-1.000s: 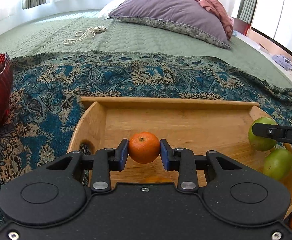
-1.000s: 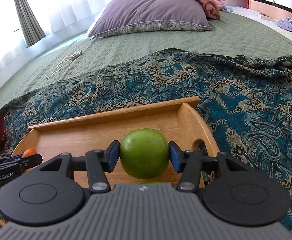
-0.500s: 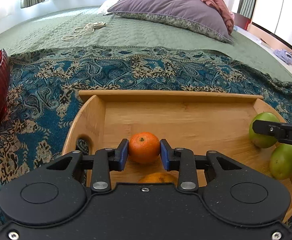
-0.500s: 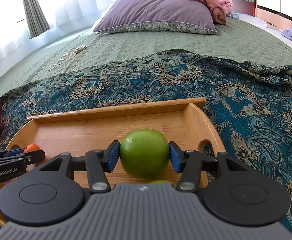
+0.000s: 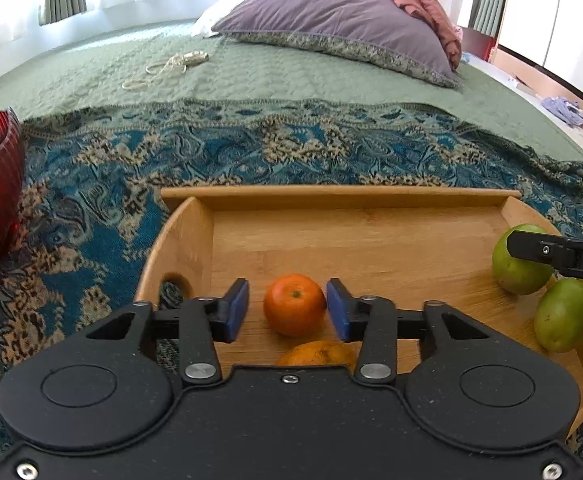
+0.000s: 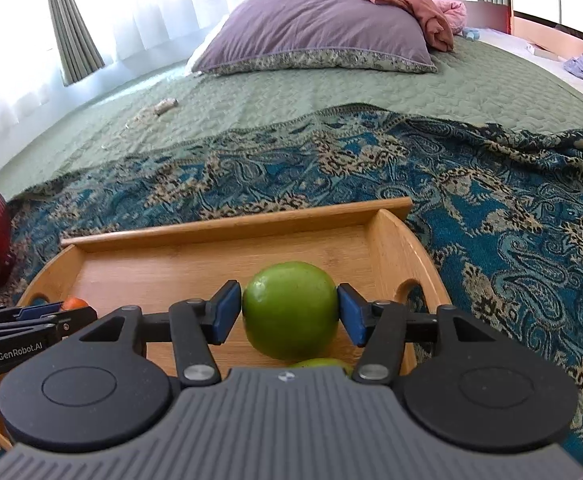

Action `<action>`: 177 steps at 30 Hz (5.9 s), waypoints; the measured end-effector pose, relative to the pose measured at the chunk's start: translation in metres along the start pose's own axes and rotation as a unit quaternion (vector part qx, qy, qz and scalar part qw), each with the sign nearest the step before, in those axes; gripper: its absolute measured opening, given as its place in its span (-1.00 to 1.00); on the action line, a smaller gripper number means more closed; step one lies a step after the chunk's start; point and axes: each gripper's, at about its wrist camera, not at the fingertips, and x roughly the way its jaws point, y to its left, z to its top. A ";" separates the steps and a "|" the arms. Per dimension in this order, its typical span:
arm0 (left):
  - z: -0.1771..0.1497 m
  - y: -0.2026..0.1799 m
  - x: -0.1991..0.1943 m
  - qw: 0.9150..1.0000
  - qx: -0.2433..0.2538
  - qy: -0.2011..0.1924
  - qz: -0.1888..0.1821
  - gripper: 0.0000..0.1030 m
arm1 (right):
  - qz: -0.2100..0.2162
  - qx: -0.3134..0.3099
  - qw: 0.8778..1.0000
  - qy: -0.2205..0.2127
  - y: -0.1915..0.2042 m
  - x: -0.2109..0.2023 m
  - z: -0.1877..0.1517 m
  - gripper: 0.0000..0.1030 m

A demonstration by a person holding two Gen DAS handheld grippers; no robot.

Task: Organize fruits
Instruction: 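Lower the tangerine and green apple onto the tray and open both grippers, then withdraw both grippers from the tray toward the remaining oranges, then grasp an orange with the left gripper while the right gripper grasps another orange, then carry both held oranges over the wooden tray and lower them onto it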

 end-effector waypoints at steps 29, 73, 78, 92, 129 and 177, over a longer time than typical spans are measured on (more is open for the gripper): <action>-0.091 -0.045 -0.149 0.992 0.056 -0.102 -0.053 0.61 | 0.023 -0.108 0.985 -0.130 -0.014 -0.128 -0.070 0.87; -0.186 -0.098 -0.146 0.992 0.070 -0.093 -0.044 0.90 | -0.020 -0.157 0.976 -0.149 -0.033 -0.144 -0.171 1.00; -0.192 -0.105 -0.143 0.992 0.079 -0.092 -0.047 0.92 | -0.020 -0.152 0.978 -0.139 -0.034 -0.139 -0.175 1.00; -0.203 -0.112 -0.133 0.993 0.079 -0.078 -0.046 0.83 | -0.028 -0.150 0.980 -0.130 -0.035 -0.130 -0.183 1.00; -0.198 -0.106 -0.149 0.991 0.054 -0.103 -0.063 -0.37 | -0.040 -0.146 0.978 -0.141 -0.036 -0.126 -0.191 -0.01; -0.104 -0.058 -0.114 0.989 0.048 -0.134 -0.050 -0.37 | 0.034 -0.111 0.985 -0.129 0.042 -0.096 -0.106 -0.16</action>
